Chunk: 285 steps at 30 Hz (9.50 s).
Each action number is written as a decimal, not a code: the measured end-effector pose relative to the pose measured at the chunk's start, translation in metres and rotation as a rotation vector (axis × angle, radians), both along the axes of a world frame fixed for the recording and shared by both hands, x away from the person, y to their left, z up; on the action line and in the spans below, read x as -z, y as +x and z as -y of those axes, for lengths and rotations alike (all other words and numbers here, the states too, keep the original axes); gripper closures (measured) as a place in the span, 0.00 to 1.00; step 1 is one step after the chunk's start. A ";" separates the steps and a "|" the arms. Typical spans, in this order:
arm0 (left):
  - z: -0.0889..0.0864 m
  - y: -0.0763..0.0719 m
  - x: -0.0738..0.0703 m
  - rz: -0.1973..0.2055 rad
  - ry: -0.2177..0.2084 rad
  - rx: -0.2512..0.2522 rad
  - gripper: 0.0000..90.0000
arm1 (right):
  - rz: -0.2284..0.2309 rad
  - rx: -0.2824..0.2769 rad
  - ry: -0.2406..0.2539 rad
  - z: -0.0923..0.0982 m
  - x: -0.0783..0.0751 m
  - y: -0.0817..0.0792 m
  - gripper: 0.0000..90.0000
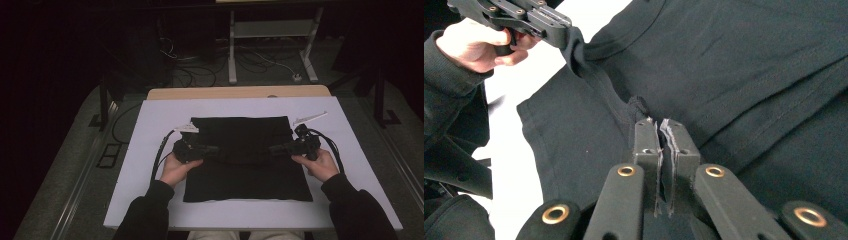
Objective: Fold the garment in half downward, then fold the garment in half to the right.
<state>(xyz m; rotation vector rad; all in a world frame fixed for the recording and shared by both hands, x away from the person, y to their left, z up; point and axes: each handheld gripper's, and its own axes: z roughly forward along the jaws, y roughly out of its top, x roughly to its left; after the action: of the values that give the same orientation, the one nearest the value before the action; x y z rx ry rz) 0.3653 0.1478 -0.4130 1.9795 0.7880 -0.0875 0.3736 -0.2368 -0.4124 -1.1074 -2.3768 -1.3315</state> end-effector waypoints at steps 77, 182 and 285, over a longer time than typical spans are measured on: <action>-0.001 -0.072 0.005 -0.051 0.076 0.151 0.92 | -0.043 -0.149 -0.011 0.001 0.002 -0.088 0.94; -0.081 -0.102 0.023 0.085 0.242 -0.073 0.00 | 0.268 -0.011 -0.174 -0.122 -0.067 0.050 0.00; -0.040 -0.095 0.028 0.194 0.349 0.100 0.92 | 0.274 0.090 -0.356 -0.286 0.034 0.153 0.83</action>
<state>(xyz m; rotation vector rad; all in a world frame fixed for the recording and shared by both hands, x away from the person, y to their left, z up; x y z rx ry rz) 0.2703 0.1881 -0.4410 2.3144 0.6082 0.1940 0.5265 0.0497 -0.4468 -1.1978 -2.8831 -1.1807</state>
